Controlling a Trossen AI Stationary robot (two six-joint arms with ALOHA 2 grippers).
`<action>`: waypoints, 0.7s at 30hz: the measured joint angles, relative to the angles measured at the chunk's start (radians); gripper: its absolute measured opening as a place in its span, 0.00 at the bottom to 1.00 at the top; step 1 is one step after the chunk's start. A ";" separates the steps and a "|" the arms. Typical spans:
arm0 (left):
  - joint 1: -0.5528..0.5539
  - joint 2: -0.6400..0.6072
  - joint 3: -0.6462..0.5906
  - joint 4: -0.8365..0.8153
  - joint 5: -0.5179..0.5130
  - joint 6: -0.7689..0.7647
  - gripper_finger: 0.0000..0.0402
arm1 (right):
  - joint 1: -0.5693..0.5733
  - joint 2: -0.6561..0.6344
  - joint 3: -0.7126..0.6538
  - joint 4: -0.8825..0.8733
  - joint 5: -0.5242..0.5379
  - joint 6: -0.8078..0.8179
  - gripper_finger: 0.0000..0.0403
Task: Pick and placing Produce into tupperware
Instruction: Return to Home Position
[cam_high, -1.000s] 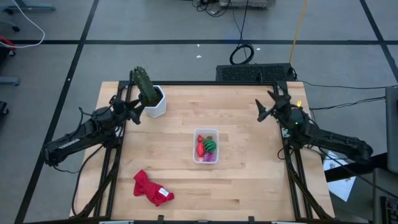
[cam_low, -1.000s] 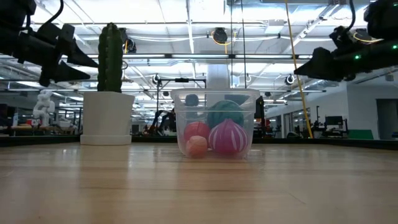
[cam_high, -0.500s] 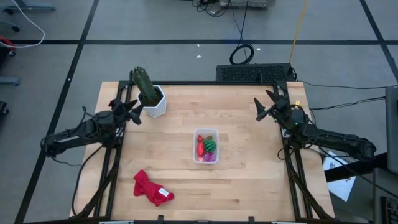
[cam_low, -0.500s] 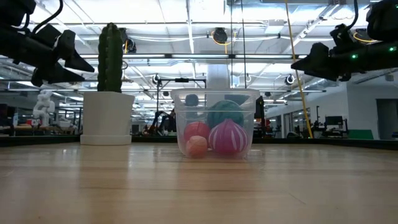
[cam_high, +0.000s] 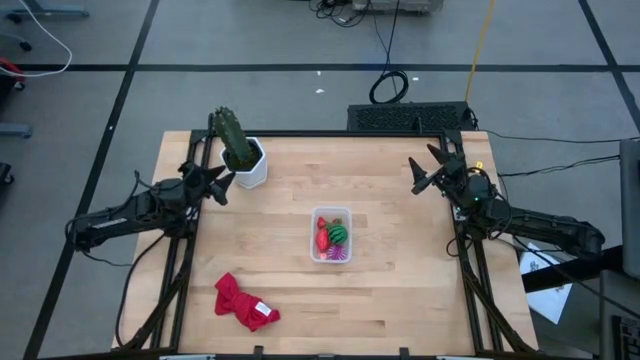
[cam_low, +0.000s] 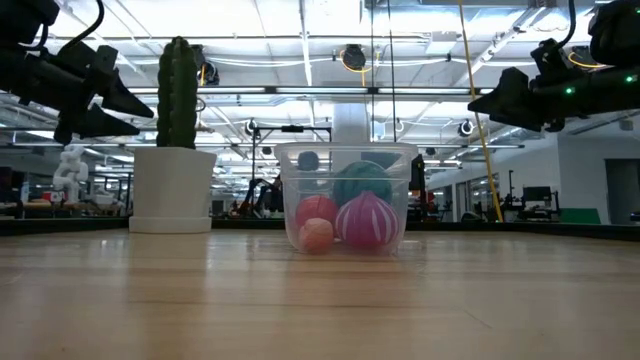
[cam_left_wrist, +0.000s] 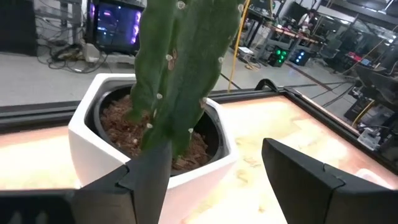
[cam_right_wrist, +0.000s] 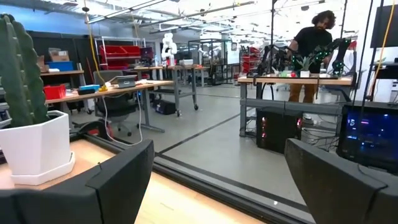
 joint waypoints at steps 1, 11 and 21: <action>0.000 0.000 0.000 0.000 -0.001 0.006 0.63 | 0.000 0.000 0.000 0.000 0.000 0.000 0.88; 0.000 0.000 0.000 0.000 -0.006 0.005 0.63 | 0.035 -0.033 -0.001 -0.004 0.003 0.000 0.88; 0.000 0.000 0.000 0.000 -0.007 0.005 0.63 | 0.180 -0.202 -0.001 0.004 0.003 0.001 0.88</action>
